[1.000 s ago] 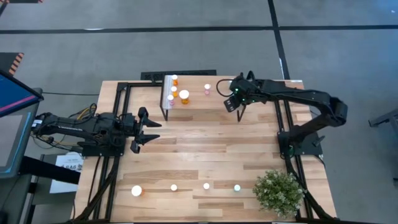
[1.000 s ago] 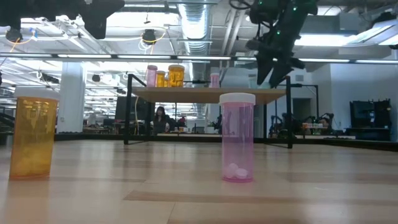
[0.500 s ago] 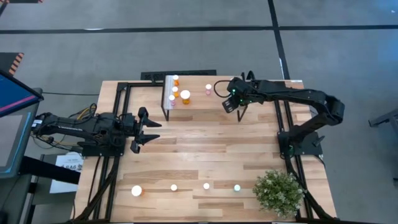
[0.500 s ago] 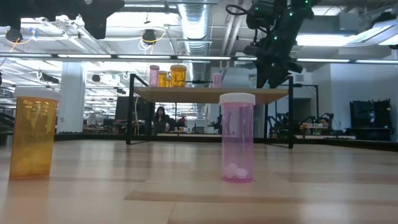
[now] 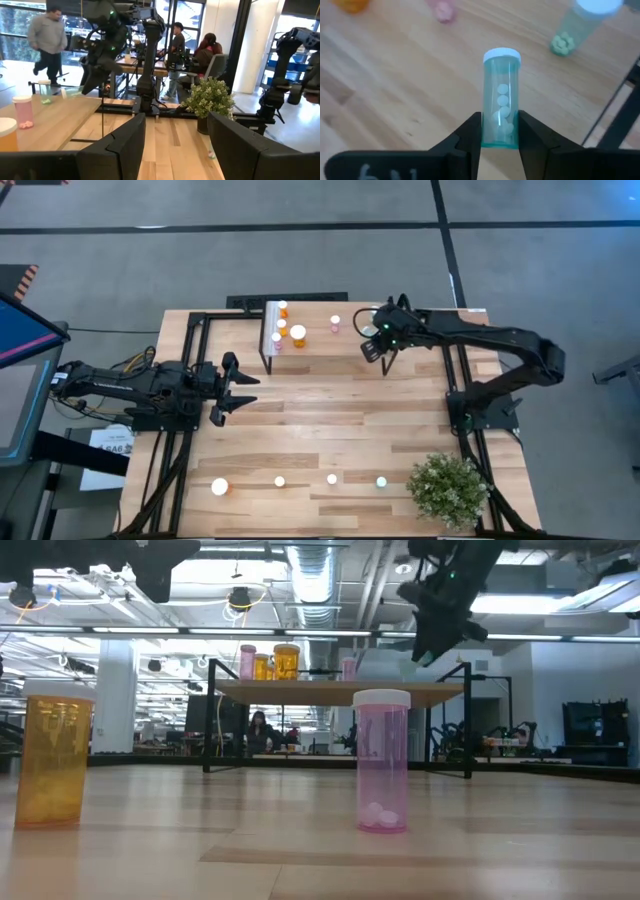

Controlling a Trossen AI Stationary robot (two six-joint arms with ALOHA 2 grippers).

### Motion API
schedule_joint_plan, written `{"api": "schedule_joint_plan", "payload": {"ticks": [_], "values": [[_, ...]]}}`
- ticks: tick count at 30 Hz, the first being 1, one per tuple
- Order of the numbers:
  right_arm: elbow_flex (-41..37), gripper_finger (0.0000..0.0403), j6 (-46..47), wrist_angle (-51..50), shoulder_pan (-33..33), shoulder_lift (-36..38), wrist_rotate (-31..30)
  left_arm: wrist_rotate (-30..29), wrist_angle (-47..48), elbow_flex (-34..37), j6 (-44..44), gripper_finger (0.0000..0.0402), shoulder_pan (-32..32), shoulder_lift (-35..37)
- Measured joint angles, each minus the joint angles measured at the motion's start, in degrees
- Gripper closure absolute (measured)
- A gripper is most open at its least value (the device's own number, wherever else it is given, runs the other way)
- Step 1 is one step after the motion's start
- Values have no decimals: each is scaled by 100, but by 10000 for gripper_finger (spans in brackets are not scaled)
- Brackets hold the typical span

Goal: Pick and place medicine bottles onto shelf by color
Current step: Adjust the blue pill bottle on the shelf

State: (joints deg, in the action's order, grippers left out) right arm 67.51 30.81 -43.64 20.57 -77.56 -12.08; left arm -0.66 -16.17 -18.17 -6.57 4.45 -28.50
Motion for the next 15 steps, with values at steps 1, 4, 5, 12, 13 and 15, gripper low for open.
{"api": "schedule_joint_plan", "payload": {"ticks": [1, 4, 5, 12, 13, 15], "values": [[0, 278, -34, 55, -63, 46, 0, -1, -1, 0, 0, 200, 0, -1], [0, 276, -76, 321, -279, 174, 0, 22, -70, 0, -13, 200, 2, -1], [0, 276, -100, 438, -373, 211, 0, 40, -108, 0, -16, 200, 2, -5], [-118, 276, -699, 1857, -1357, 339, 2, 153, -521, -2, -115, 200, 2, -363], [-165, 275, -784, 2084, -1516, 336, 2, 192, -638, -2, -124, 200, 2, -462], [-272, 275, -965, 2532, -1819, 322, 4, 235, -946, -2, -157, 200, 7, -703]]}}
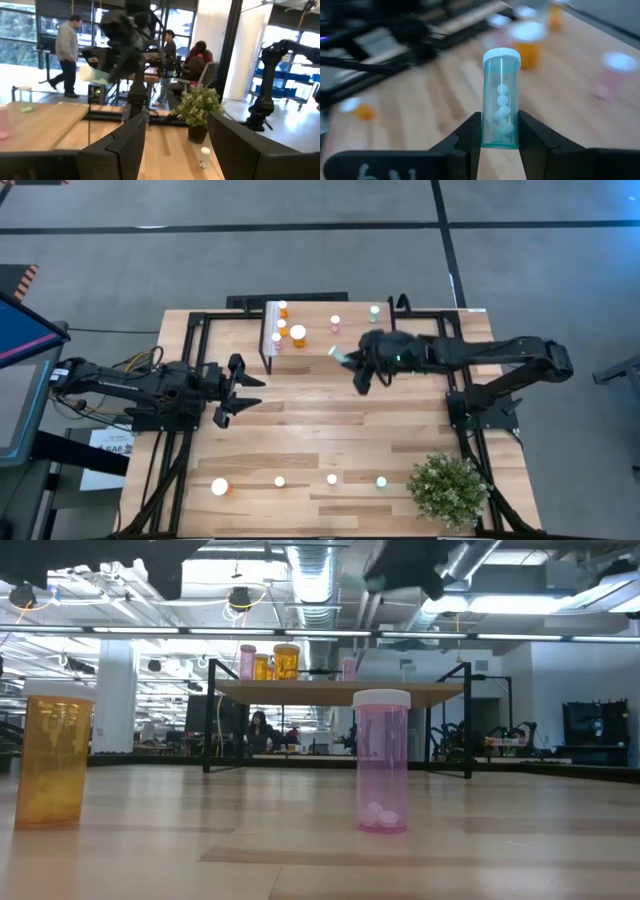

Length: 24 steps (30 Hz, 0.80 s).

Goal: Pick and place medicine bottles onto shelf by color
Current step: Adjust the blue pill bottle on the shelf

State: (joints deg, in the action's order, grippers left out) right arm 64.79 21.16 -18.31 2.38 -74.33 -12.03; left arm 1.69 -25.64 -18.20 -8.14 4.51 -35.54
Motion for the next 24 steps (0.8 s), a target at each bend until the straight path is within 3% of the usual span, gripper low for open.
{"api": "schedule_joint_plan", "payload": {"ticks": [9, 15, 24], "values": [[-299, 275, -784, 2241, -948, -536, 11, 0, -1525, -80, -8, 163, 152, -1283], [-344, 275, -1189, 3887, -1067, -1080, 4, -248, -2350, -254, 3, 127, 264, -2139], [-355, 274, -1265, 4921, -1013, -1636, 9, -557, -3314, -519, 11, 122, 271, -3141]]}}
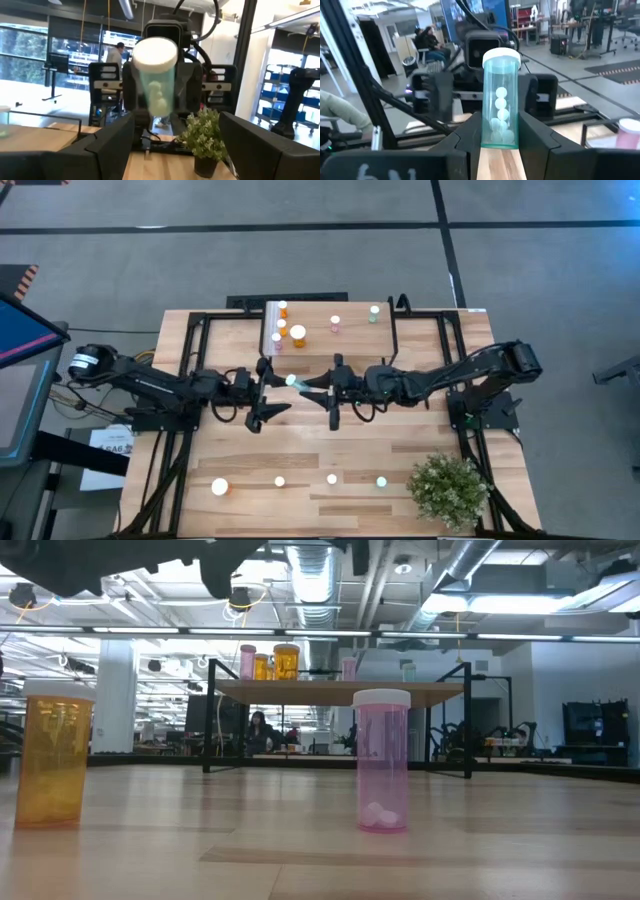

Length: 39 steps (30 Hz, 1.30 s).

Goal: Pick and place medicine bottles onto shelf by color
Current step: Adjust the blue pill bottle on the shelf

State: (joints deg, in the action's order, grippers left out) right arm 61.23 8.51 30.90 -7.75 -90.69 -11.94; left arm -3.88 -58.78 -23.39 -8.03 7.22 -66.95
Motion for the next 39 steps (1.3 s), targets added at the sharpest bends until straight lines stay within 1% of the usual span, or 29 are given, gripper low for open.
{"api": "schedule_joint_plan", "payload": {"ticks": [2, 8, 10, 18, 23, 26, 32, 39], "values": [[2, 274, 2, 171, 0, -99, 0, -13, -211, -29, 0, 122, 0, -152], [11, 275, 46, 277, -4, -230, 4, -13, -1007, -29, -5, 122, 0, -521], [-2, 274, 46, 194, -27, -252, 4, -4, -1049, -29, -5, 122, 0, -550], [4, 274, 55, 438, -46, -315, 7, -122, -1109, -29, 60, 125, 0, -545], [4, 274, 60, 834, -48, -312, 27, -153, -1125, -29, 72, 142, 0, -545], [4, 275, 59, 837, -50, -311, 144, -153, -1188, -29, 72, 155, 0, -545], [4, 273, 59, 837, -66, -311, 155, -253, -1259, -27, 74, 175, 0, -545], [4, 273, 57, 838, -82, -311, 157, -260, -1462, -27, 74, 181, -2, -543]]}}
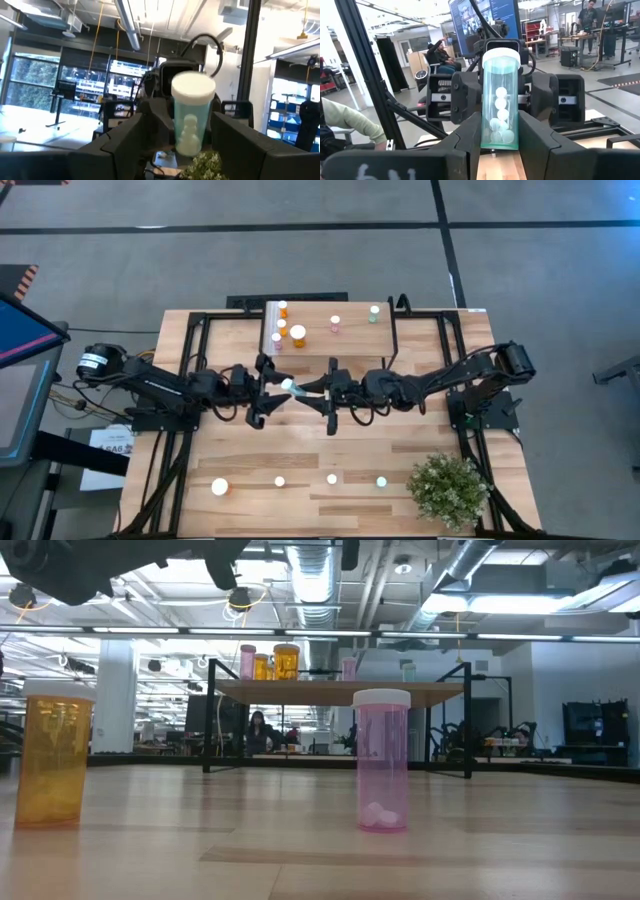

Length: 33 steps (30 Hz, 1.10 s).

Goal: Pick and place medicine bottles onto shelf by color
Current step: Adjust the blue pill bottle on the shelf

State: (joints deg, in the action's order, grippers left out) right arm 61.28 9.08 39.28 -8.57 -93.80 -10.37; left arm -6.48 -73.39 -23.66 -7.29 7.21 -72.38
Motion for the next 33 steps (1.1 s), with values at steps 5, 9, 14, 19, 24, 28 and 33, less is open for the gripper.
{"api": "schedule_joint_plan", "payload": {"ticks": [5, 9, 14, 19, 24, 28, 33], "values": [[0, 272, -4, 1, 1, 0, -1, 0, 31, -105, 1, 181, 1, 0], [0, 272, 9, 102, 3, 0, 0, -1, 437, -291, 87, 181, 1, 2], [2, 272, 2, 211, -3, -81, 0, 0, 574, -372, 101, 181, 0, 2], [2, 272, 2, 177, -1, -116, 0, 0, 643, -372, 76, 181, 2, 2], [2, 272, -11, 158, -1, -118, 0, -22, 698, -372, 70, 182, 2, 2], [2, 272, -11, 167, -1, -118, -1, -19, 700, -372, 64, 198, 2, 2], [2, 272, -11, 167, -1, -118, -2, 25, 700, -372, 62, 231, 2, 2]]}}
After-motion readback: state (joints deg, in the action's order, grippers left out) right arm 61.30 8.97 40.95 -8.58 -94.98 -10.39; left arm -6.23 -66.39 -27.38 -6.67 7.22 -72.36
